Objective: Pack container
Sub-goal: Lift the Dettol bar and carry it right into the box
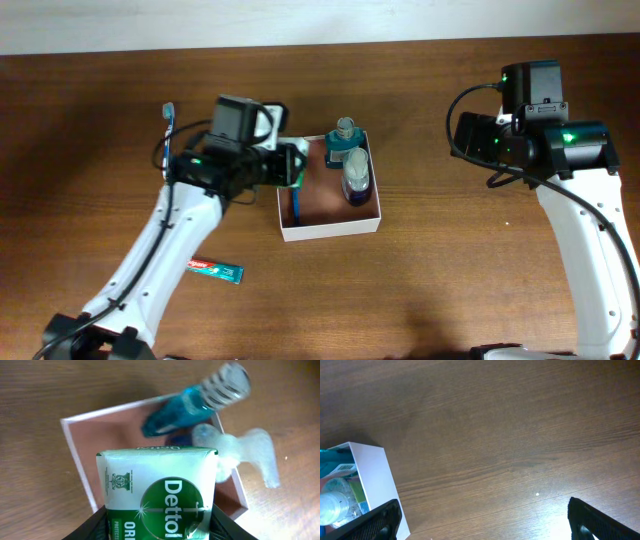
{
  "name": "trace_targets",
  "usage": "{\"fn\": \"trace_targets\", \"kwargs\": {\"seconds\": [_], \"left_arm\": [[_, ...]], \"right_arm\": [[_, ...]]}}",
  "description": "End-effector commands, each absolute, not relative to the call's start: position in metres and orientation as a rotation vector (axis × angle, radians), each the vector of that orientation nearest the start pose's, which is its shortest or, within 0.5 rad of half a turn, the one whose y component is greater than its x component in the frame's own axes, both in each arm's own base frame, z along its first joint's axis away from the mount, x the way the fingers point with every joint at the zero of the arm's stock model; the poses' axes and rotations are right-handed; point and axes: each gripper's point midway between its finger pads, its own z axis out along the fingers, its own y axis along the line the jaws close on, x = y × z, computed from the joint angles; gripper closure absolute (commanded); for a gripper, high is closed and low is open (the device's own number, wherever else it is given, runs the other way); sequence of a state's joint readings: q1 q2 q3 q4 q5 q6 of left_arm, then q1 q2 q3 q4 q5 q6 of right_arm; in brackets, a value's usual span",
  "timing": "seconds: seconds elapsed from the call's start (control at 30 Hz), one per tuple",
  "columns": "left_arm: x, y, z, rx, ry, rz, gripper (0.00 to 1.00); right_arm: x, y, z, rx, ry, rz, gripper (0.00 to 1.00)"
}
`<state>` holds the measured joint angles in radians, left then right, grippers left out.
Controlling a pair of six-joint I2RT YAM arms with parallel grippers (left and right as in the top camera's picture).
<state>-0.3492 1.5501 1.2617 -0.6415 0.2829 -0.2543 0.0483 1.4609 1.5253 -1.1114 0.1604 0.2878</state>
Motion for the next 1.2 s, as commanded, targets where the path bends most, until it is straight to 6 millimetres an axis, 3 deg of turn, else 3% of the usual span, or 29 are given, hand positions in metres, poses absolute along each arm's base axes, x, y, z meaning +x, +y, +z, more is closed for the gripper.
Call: {"fn": "trace_targets", "kwargs": {"seconds": [0.0,0.13,0.3,0.5,0.93,1.17], "left_arm": [[0.368,-0.192,0.185,0.211,2.510,-0.538,0.79],[0.365,-0.203,0.185,0.187,2.508,-0.511,0.79],[0.364,-0.204,0.183,0.030,2.512,-0.458,0.79],[0.365,-0.214,0.180,0.046,2.490,-0.398,0.79],[0.378,-0.210,0.123,-0.016,2.574,-0.209,0.78],[0.378,-0.211,0.109,-0.012,2.601,-0.189,0.79]], "right_arm": [[0.355,-0.013,0.239,0.379,2.576,-0.103,0.02],[0.355,-0.013,0.239,0.379,2.576,-0.103,0.02],[0.355,-0.013,0.239,0.379,2.576,-0.103,0.02],[0.355,-0.013,0.239,0.379,2.576,-0.103,0.02],[0.355,-0.013,0.239,0.379,2.576,-0.103,0.02],[0.355,-0.013,0.239,0.379,2.576,-0.103,0.02]]}}
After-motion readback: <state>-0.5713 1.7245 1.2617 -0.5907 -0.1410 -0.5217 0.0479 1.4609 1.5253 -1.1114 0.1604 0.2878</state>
